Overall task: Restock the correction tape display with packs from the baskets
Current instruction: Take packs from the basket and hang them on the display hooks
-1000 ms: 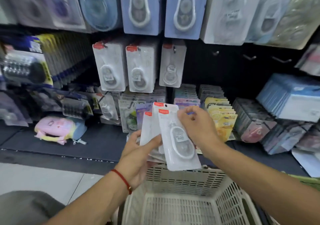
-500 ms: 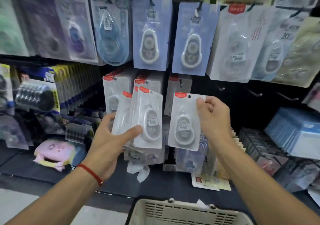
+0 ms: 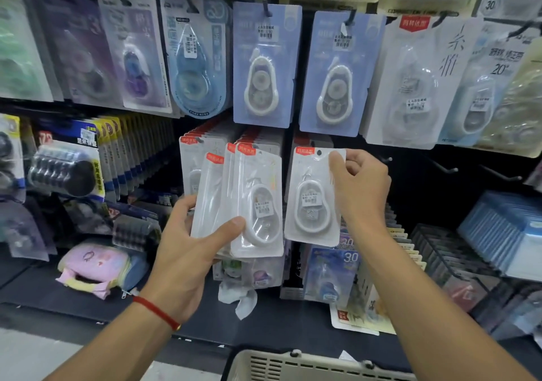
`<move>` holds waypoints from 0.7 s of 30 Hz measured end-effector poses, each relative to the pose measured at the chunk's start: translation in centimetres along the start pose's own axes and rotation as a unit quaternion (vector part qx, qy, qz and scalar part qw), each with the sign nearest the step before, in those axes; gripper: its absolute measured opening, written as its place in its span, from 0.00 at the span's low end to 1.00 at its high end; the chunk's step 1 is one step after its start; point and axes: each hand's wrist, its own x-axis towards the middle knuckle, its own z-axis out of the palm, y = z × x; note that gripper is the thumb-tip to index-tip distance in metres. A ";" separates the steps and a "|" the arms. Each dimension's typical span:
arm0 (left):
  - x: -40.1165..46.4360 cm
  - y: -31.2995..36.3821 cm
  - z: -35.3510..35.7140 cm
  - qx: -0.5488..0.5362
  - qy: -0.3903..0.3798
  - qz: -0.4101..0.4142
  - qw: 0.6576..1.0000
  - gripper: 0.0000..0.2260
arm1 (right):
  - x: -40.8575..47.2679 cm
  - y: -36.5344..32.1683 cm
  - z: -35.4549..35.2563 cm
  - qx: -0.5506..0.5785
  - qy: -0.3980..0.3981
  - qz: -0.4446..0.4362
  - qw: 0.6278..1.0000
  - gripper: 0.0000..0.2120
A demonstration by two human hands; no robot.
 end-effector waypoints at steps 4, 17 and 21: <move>0.1 -0.2 1.0 -0.018 0.006 0.004 1.000 0.38 | 0.1 0.0 0.0 0.000 0.000 -0.003 1.000 0.06; 0.1 -0.7 3.0 -0.042 0.015 0.010 0.999 0.35 | -0.1 0.4 0.1 -0.175 -0.058 0.011 0.983 0.17; 0.3 -1.2 3.0 -0.037 0.003 -0.002 0.999 0.36 | -2.6 0.3 -1.0 -0.080 -0.124 0.015 0.989 0.21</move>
